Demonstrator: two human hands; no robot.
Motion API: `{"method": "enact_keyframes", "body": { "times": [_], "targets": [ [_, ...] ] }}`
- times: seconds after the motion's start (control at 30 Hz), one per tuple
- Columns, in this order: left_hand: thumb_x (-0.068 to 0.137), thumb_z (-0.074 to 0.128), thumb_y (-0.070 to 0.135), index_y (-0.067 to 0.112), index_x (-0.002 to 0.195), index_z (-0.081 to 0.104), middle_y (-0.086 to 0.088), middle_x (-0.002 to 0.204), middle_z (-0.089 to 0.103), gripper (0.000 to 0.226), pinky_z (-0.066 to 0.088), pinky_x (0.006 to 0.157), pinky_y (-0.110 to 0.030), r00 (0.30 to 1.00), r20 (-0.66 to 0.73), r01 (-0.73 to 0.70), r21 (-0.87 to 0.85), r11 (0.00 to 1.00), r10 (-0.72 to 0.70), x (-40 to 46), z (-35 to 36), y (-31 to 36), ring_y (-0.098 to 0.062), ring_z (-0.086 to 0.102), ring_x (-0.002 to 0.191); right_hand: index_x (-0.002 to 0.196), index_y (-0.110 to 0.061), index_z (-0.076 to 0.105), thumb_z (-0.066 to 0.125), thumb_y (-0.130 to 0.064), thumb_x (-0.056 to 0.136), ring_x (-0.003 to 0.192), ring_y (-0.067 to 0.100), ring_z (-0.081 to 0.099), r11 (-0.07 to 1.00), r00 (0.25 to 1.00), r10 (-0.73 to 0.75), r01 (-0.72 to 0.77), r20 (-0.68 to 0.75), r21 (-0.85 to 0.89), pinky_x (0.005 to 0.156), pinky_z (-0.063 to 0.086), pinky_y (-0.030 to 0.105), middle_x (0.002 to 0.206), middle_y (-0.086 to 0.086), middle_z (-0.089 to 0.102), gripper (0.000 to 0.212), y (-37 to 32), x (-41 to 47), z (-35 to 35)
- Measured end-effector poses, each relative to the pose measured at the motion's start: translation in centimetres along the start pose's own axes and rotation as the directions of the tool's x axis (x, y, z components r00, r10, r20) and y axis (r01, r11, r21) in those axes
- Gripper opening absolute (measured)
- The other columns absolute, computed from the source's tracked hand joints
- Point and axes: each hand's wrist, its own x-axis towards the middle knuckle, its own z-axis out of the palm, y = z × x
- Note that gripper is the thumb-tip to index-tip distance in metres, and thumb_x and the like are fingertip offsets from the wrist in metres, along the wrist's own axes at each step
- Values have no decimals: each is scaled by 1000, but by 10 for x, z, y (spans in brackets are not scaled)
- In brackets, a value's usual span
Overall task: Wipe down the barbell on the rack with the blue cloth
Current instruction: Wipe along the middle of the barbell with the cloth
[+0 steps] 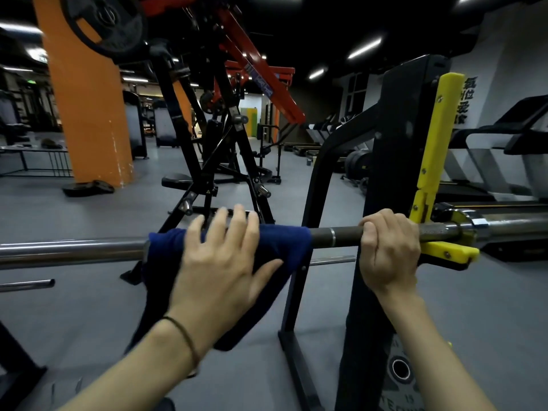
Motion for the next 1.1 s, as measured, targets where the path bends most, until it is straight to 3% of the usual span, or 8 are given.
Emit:
{"method": "enact_keyframes", "body": {
  "times": [0.07,0.17,0.3,0.57,0.77,0.93,1.03,1.1],
  "targets": [
    [94,37,60,2,139,51,-20,134,56,75,36,103,-55,1000,9,25,-36,999,-25,15,3,40,-39,55,115,76,-8,55,31,-21,101,71,27,44,999,999,38,-38,-16,-6,75,27,34,75,10,52,37,-5,-1,2],
    [94,41,58,4,135,52,-11,112,58,68,43,88,-46,997,-14,-75,-48,996,75,42,9,103,-30,55,92,76,-7,55,31,-21,103,71,29,46,1000,1000,-5,5,-7,-8,74,33,40,76,11,53,39,-3,-1,0],
    [90,52,58,15,102,58,-5,87,57,45,30,60,-36,978,-103,-189,-69,980,181,61,8,98,-26,54,71,76,-7,57,30,-24,106,69,30,47,995,995,-97,97,15,-17,71,34,41,75,11,53,44,9,4,-3],
    [96,36,63,19,79,50,-6,71,54,49,27,56,-35,990,-83,-120,-80,990,113,22,-4,-9,-31,53,58,74,-7,57,26,-29,108,66,27,45,997,996,-77,77,-40,-5,72,25,33,71,9,51,50,8,0,2],
    [93,30,60,19,72,57,-5,65,60,53,25,54,-31,997,-61,-51,-193,980,40,59,3,71,-29,59,53,74,-8,55,32,-21,101,70,28,45,1000,997,13,-15,-76,-17,74,29,36,73,11,53,38,-4,-1,4],
    [95,27,56,21,75,59,-1,63,60,51,23,51,-29,991,-54,-130,-151,980,123,76,7,105,-25,58,49,77,-6,59,31,-21,106,69,31,50,997,995,-74,73,-65,-20,73,36,42,75,12,56,43,8,-1,2],
    [102,19,60,26,103,57,-2,86,67,51,29,56,-33,980,25,-194,-136,971,199,72,-13,70,-29,68,76,76,-6,59,30,-23,106,68,31,48,995,994,-97,97,-44,-8,71,34,40,74,12,54,45,10,0,0],
    [105,31,56,33,124,47,-2,96,65,33,32,58,-34,964,39,-255,-144,956,263,63,-21,41,-31,68,85,76,-6,58,29,-25,105,68,29,45,996,995,-91,90,-41,-17,70,30,37,73,12,53,45,9,-1,1]
  ]
}}
